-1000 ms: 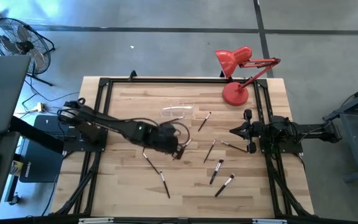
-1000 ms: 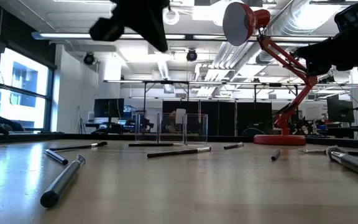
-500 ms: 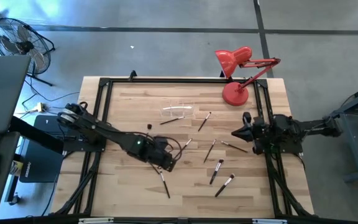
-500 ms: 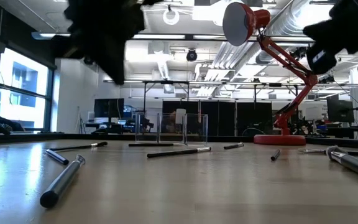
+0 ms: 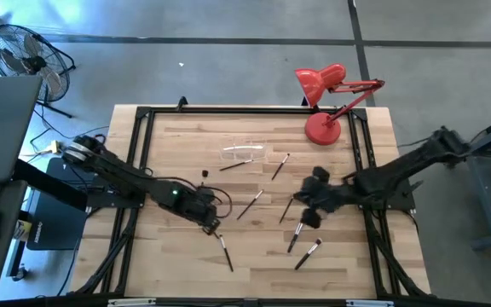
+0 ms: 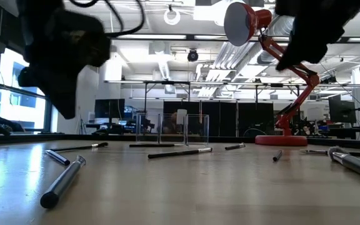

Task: Put items in baskets/containers
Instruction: Put the black eye groomer brush into the transparent organizer

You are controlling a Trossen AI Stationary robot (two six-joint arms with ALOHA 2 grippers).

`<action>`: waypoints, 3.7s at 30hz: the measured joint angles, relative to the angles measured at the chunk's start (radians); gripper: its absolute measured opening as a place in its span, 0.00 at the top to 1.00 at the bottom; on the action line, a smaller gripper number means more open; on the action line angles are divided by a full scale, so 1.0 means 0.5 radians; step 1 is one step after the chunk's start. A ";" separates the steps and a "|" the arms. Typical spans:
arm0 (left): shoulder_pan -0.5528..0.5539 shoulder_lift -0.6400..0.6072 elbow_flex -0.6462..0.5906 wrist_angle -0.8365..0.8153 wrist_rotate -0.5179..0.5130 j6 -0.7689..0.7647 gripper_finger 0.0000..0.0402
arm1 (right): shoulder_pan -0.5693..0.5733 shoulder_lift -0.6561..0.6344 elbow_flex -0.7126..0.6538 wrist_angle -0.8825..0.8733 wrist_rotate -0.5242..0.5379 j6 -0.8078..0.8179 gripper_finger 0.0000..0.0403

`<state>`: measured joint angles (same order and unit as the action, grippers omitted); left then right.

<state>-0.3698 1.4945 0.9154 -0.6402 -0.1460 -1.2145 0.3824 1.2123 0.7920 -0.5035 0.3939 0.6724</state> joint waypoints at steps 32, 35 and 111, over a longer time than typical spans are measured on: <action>0.319 0.179 -0.271 0.076 -0.163 -0.200 0.72 | 0.034 0.664 0.544 -0.668 0.050 0.273 0.93; 0.319 0.245 -0.270 0.097 -0.163 -0.136 0.73 | 0.034 0.659 0.521 -0.768 0.100 0.221 0.95; 0.360 0.506 0.019 0.872 0.426 1.325 1.00 | -0.341 1.437 -0.049 1.711 -0.204 -1.980 0.98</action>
<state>-0.1898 1.7477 0.9249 -0.2044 0.0672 -0.5518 0.2119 1.9310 0.7676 0.3518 0.2918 -0.3177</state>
